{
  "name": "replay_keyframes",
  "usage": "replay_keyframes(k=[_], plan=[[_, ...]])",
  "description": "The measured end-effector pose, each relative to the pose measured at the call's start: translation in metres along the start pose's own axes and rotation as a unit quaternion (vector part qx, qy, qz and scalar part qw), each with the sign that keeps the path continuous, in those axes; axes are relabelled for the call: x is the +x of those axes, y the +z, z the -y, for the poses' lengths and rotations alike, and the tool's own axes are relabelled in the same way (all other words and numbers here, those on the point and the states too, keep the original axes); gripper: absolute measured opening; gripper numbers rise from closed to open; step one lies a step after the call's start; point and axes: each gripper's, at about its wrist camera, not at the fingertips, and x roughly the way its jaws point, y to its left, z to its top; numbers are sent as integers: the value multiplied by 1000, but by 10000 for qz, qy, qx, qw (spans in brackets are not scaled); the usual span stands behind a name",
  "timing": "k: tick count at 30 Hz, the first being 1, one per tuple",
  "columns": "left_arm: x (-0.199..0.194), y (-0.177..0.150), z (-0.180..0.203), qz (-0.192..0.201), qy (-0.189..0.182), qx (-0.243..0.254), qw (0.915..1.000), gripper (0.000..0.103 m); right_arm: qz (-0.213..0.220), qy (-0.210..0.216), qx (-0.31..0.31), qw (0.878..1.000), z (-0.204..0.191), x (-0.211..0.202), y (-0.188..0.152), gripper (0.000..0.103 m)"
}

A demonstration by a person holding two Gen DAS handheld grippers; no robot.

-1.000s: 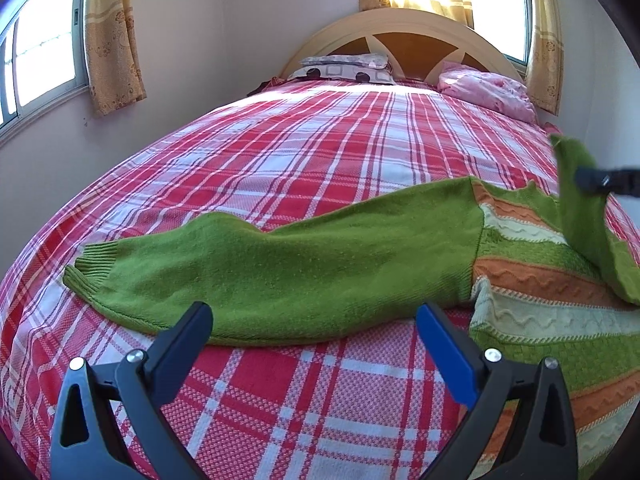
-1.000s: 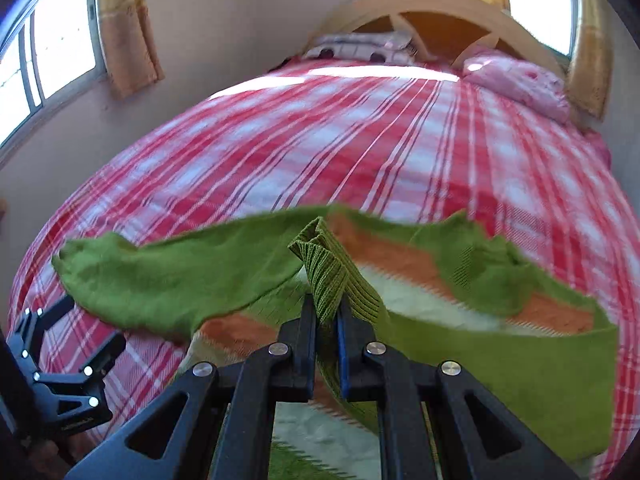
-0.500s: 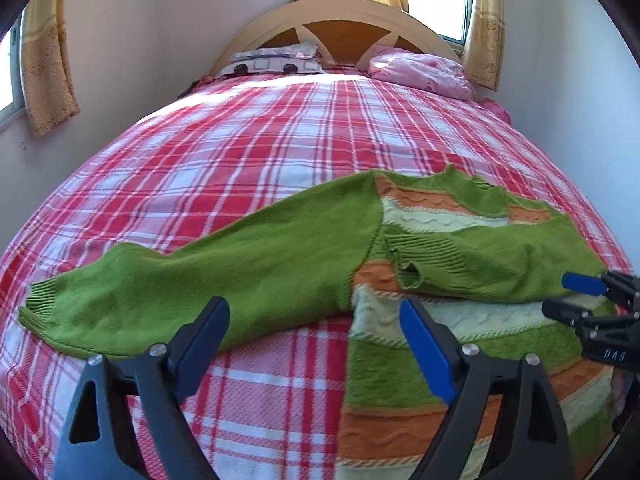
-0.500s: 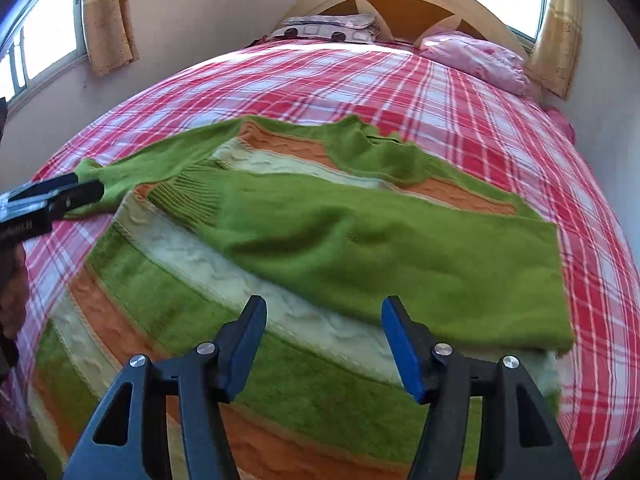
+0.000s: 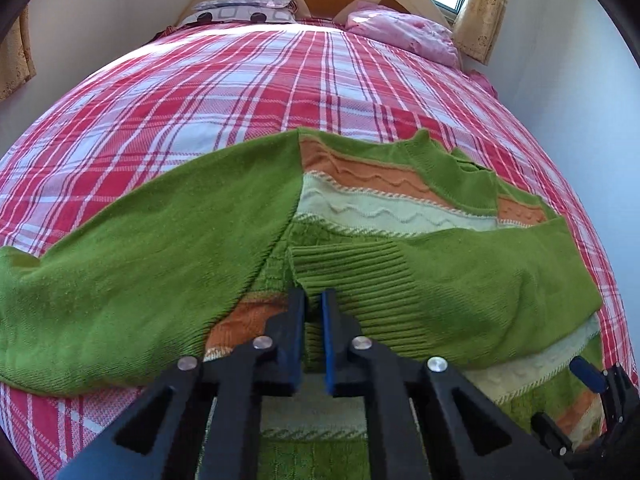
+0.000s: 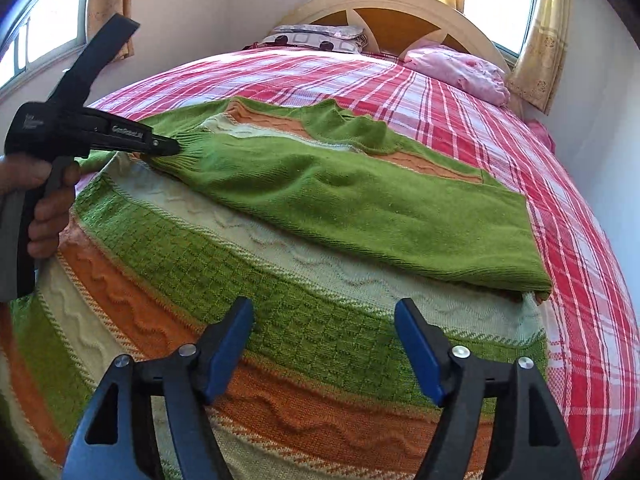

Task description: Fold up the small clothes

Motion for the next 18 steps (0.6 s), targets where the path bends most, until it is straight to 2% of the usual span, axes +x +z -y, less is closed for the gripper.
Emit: replay_keyframes(k=[5,6,9,15,16,17,18], plan=[[-15,0,-5,307,41,29,9995,3,-57,167,248,9995,8,3,-2,81],[-19,2,-8,380,28,-16,9993,0,-58,166,255,9995,8,3,-3,81],[-31,6,-17,576,109,-127,9982,0,-46,111,217,9997,6,2,-3,81],[-27,2,-21,490,11,-205,9986,2,-40,-79,129,9999,1,1,-4,84],[-24,1,-21,408,-21,-291,9987,5,-32,-114,106,9999,0,1,-4,84],[-20,2,-20,339,-115,-354,9987,16,-21,-147,82,9999,-1,0,-4,84],[-17,2,-19,285,-189,-410,9986,34,-8,-185,56,9998,-2,0,-5,84]])
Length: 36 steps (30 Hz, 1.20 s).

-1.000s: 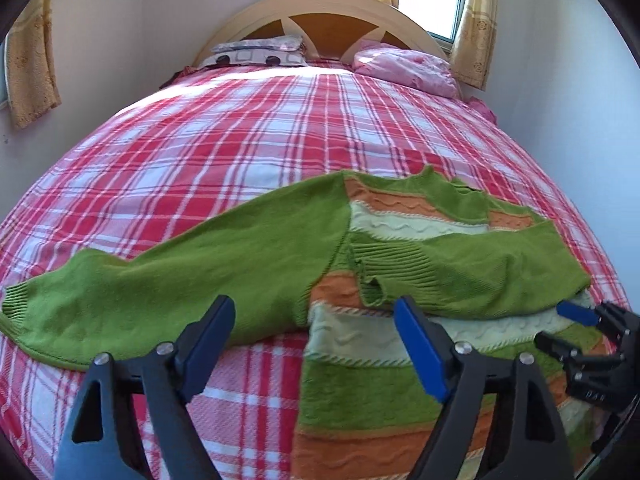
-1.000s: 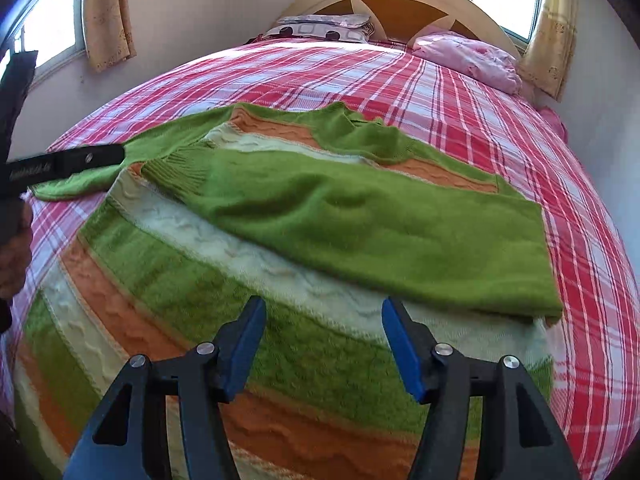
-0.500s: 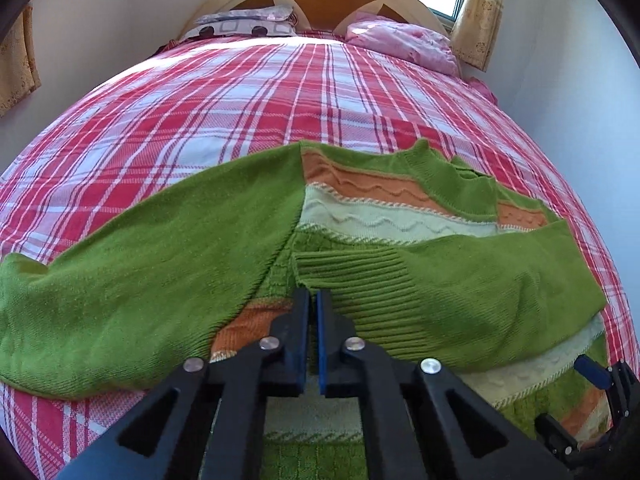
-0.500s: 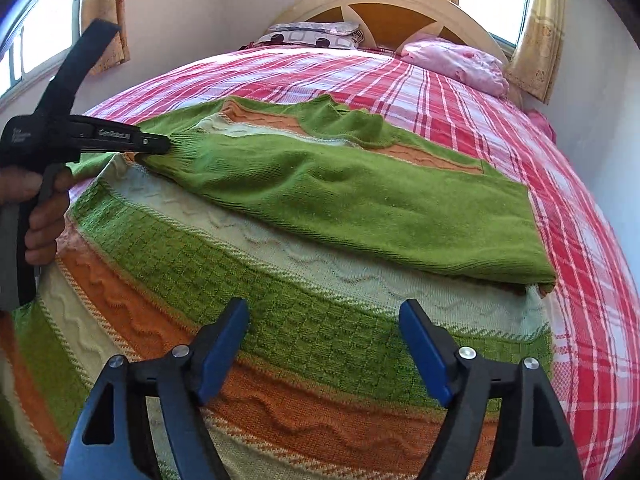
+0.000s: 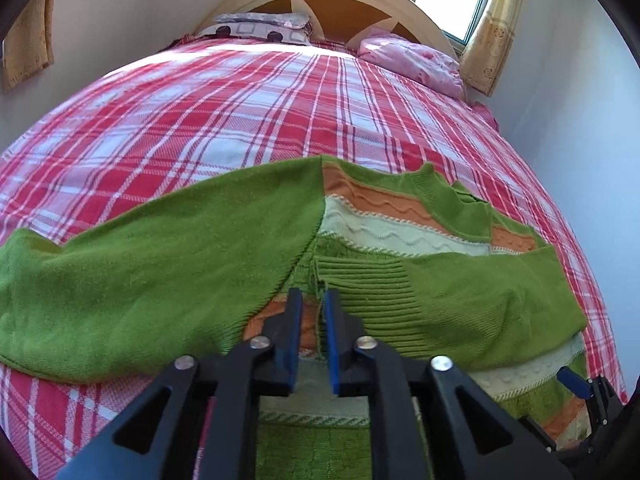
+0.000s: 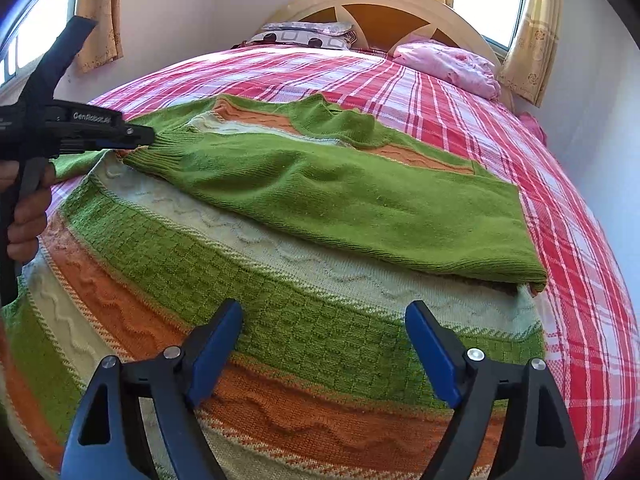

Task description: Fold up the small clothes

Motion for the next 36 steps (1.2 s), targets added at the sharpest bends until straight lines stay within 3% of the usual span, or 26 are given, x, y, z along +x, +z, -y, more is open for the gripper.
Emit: replay_keyframes(k=[2,6,7,8,9,18,23,26,28,32,36], plan=[[3,0,4,74,95,7,9999,51,22,-55,-42,10000,-1,-1,0,85],[15,1,14,-8,22,172,9998,49,41,-102,-68,9999,-2,-2,-1,85],[20,2,16,-79,51,217,9997,45,42,-101,-67,9999,-2,-2,-1,85],[23,2,18,-59,127,274,9995,29,44,-94,-62,9999,-1,-2,-1,85],[23,2,19,-41,107,323,9994,3,45,-85,-52,9999,-1,-2,-1,85],[-12,3,7,342,31,306,9989,3,46,-75,-40,10000,-1,-2,-1,85],[-6,-1,-4,272,194,249,9991,3,236,33,132,9996,8,-14,4,85],[1,-6,-5,192,83,281,9994,3,481,-98,527,9974,35,-19,22,85],[6,-8,-3,130,98,305,9994,4,361,-201,808,9959,60,-7,37,85],[7,-9,-4,120,124,279,9995,6,-485,-173,1339,9897,108,45,42,85],[4,-10,-10,152,92,140,9997,13,-619,-212,1005,9928,98,38,30,85]])
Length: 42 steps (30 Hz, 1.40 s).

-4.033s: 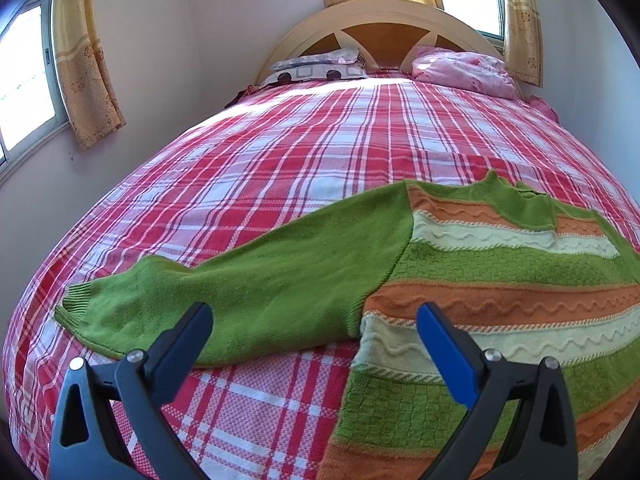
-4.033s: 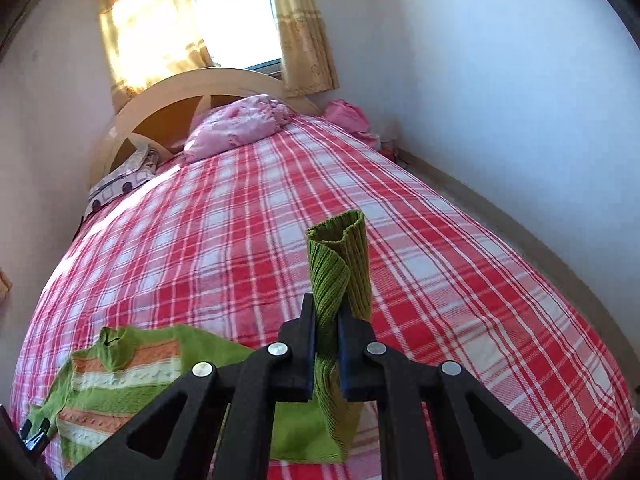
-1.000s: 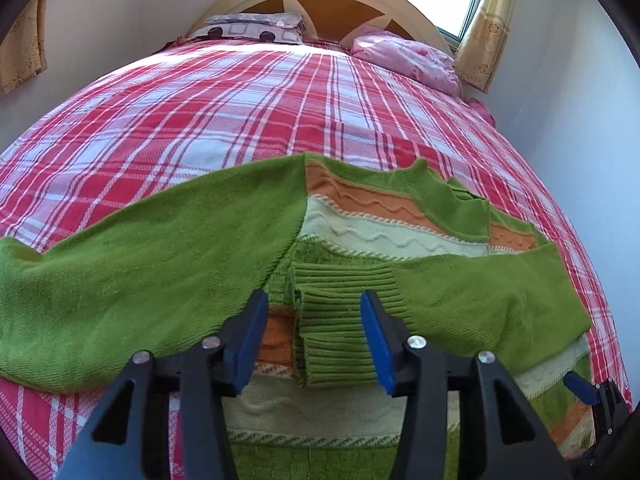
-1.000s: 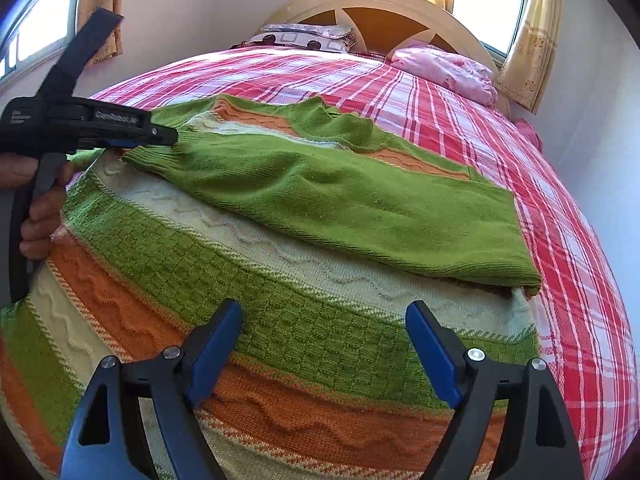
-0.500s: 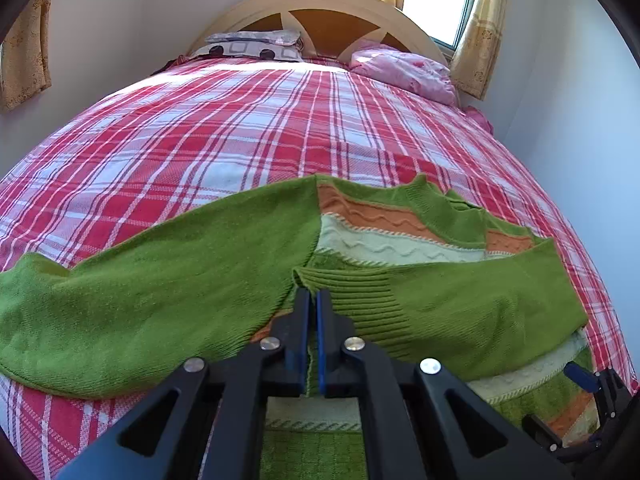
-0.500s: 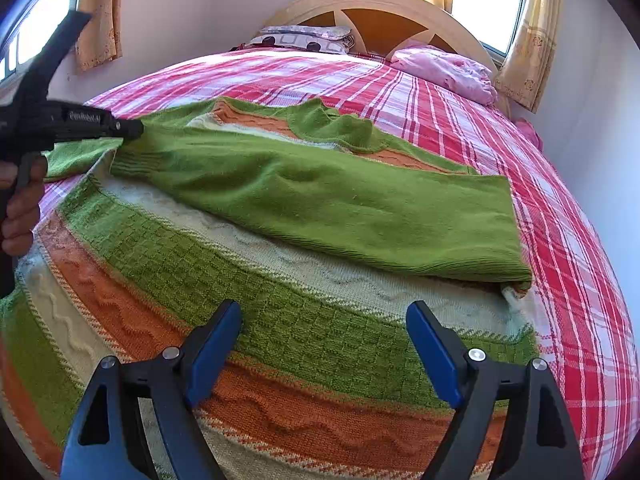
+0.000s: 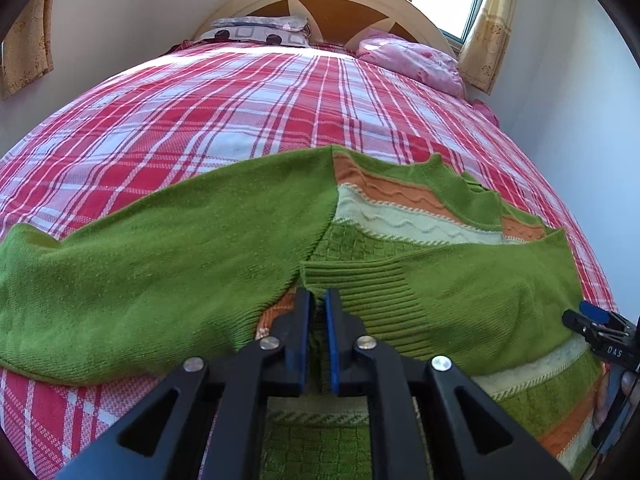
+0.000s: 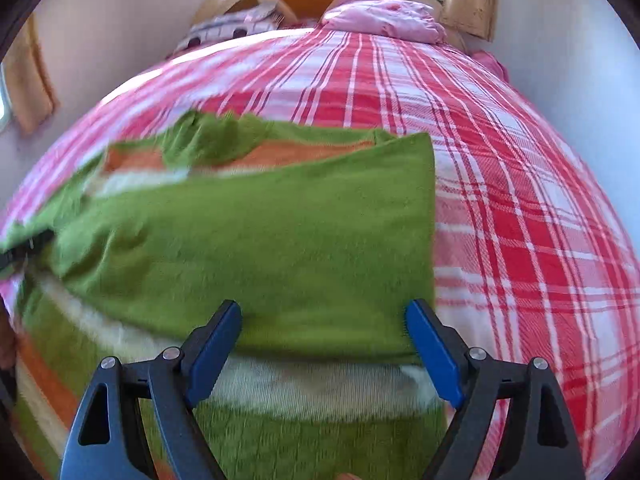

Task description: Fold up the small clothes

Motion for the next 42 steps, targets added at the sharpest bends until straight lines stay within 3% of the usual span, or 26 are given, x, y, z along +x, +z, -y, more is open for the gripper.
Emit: replay_keyframes(k=[3,7,11,12,14,16,17,20,24,27,29,32,36,38,42], plan=[[-6,-1,-5,41,-20,-91,9999,13,-178,-181,-292,9993,-21,-16,1,85],[-36,-8,-9,350,65,-25,9994,22,268,179,-384,9987,-53,-37,16,85],[-71,-15,-31,709,426,-32,9966,76,477,532,-763,9945,-111,-29,36,85],[-79,-17,-39,787,543,-66,9954,79,491,653,-842,9931,-126,-23,39,85],[-93,-20,-60,869,730,-85,9935,79,489,753,-1095,9899,-154,-12,38,85],[-102,-24,-85,839,974,-158,9916,79,38,848,-1187,9893,-175,8,30,85],[-107,-28,-102,821,1108,-254,9901,79,-206,1141,-1156,9865,-180,14,23,86],[-118,-39,-145,739,1507,-516,9845,79,-4,883,-1571,9836,-198,-4,11,85],[-133,-57,-204,663,2053,-987,9714,79,577,941,-1438,9834,-203,-30,19,85],[-139,-67,-243,565,2330,-1504,9591,79,592,1153,-1464,9807,-218,-18,25,85],[-143,-72,-266,563,2383,-1996,9488,79,-54,1255,-1520,9804,-227,13,22,88],[-145,-76,-288,539,2337,-2481,9386,79,291,653,-2046,9762,-249,9,6,89],[-141,-69,-290,645,2294,-2445,9399,77,368,786,-1876,9784,-239,6,2,89],[-135,-60,-289,653,2259,-2405,9417,71,374,861,-1793,9793,-236,5,3,89],[-115,-42,-292,510,2057,-2534,9439,65,420,736,-1878,9785,-239,9,5,89]])
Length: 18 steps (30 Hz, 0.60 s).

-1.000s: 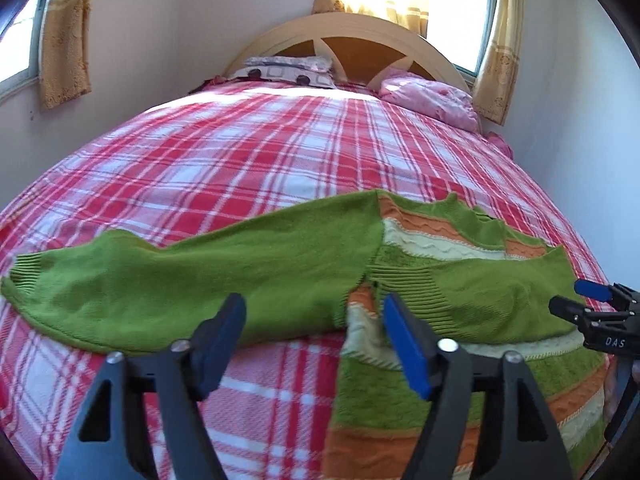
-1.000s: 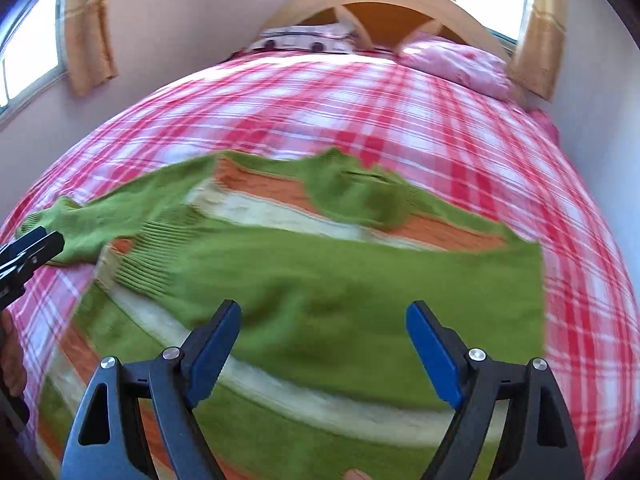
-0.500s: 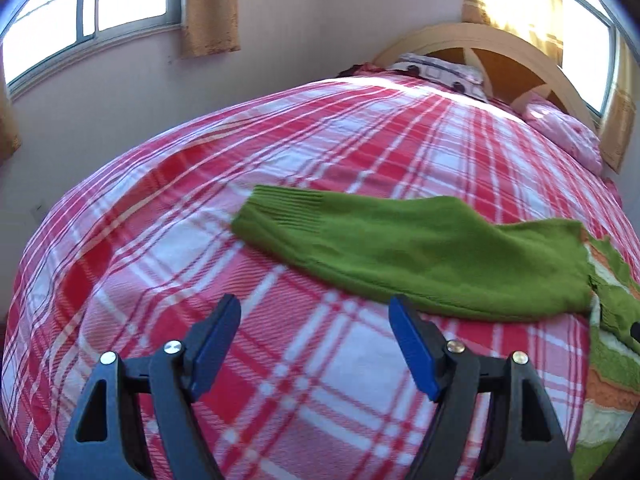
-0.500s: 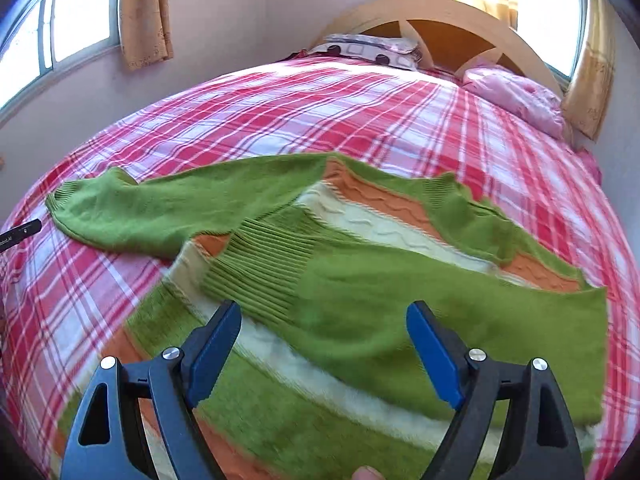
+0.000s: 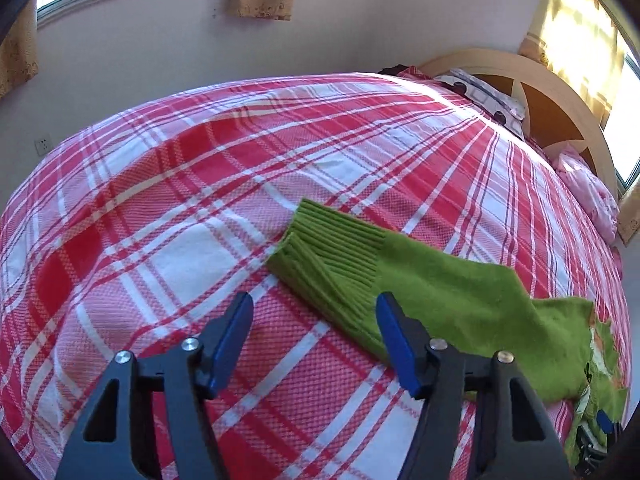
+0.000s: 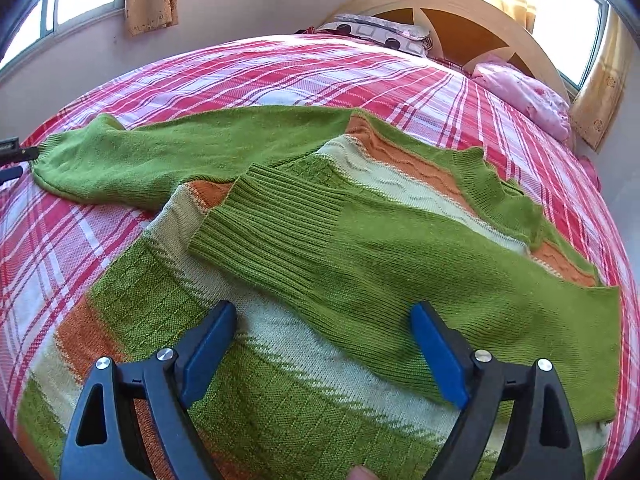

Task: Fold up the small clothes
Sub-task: 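Move the left gripper to the other sleeve's ribbed cuff and grasp it, then lift the sleeve with the left gripper, lay it across the body, release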

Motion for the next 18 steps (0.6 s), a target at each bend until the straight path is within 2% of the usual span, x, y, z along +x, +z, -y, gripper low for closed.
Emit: replay_keyframes(k=[4,5,7,8,9,14,18], plan=[[17,5,2,4,296,-144,9995,64,26,25,37,10000,4,0,-1,90],[18,7,3,56,365,-141,9992,62,33,30,45,10000,5,-1,-1,90],[20,9,2,110,454,-168,9988,50,41,27,46,10000,5,-1,-2,90],[19,10,1,142,430,-161,9988,26,43,21,42,10000,5,-1,-2,90],[19,11,1,140,357,-104,9992,7,44,24,44,10000,5,-2,-2,90],[9,15,-2,236,232,-74,9994,6,45,24,45,10000,5,-2,-2,90],[-1,19,-6,302,-70,-250,9992,6,40,22,52,10000,5,-1,-2,90]])
